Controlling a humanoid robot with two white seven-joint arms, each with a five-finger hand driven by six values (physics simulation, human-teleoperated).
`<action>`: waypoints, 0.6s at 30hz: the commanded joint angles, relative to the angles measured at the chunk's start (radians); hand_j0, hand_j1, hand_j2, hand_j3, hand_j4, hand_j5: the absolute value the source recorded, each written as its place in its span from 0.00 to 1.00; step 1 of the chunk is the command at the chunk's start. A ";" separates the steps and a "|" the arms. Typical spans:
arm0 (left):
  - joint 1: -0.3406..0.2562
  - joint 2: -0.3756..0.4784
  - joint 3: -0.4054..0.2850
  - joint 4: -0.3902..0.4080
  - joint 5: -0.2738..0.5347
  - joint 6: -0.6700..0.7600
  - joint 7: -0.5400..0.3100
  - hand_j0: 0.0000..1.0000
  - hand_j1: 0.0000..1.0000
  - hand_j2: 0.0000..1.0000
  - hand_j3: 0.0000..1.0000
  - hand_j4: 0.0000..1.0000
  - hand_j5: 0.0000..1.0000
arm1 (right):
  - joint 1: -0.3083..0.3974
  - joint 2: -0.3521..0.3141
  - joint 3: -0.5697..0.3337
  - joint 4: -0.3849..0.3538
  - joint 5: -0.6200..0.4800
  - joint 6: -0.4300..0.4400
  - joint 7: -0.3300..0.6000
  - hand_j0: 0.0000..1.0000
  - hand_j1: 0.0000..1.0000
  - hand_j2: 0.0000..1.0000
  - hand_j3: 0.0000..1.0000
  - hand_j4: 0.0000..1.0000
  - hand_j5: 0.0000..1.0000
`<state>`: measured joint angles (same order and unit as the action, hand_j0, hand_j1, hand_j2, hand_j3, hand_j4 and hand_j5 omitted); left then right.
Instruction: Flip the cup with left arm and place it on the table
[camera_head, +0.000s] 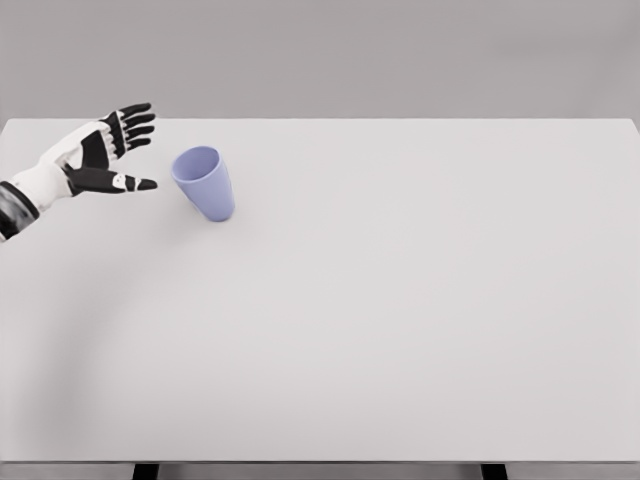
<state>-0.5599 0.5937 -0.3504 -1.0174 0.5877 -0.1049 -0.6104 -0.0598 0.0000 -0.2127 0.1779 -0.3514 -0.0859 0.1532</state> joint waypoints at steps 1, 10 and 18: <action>-0.002 0.006 0.005 -0.004 0.006 -0.022 -0.001 1.00 1.00 1.00 1.00 1.00 1.00 | 0.000 0.000 0.000 0.000 0.000 0.000 0.000 1.00 1.00 1.00 1.00 1.00 1.00; 0.086 0.146 0.007 -0.317 0.000 -0.259 -0.001 1.00 1.00 1.00 1.00 1.00 1.00 | 0.000 0.000 0.000 0.000 0.000 0.000 0.000 1.00 1.00 1.00 1.00 1.00 1.00; 0.129 0.248 0.004 -0.402 0.006 -0.338 -0.001 1.00 1.00 1.00 1.00 1.00 1.00 | 0.000 0.000 0.000 0.000 0.000 0.000 0.000 1.00 1.00 1.00 1.00 1.00 1.00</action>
<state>-0.4249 0.8282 -0.3458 -1.4058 0.5861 -0.4303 -0.6111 -0.0598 0.0000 -0.2130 0.1779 -0.3514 -0.0859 0.1532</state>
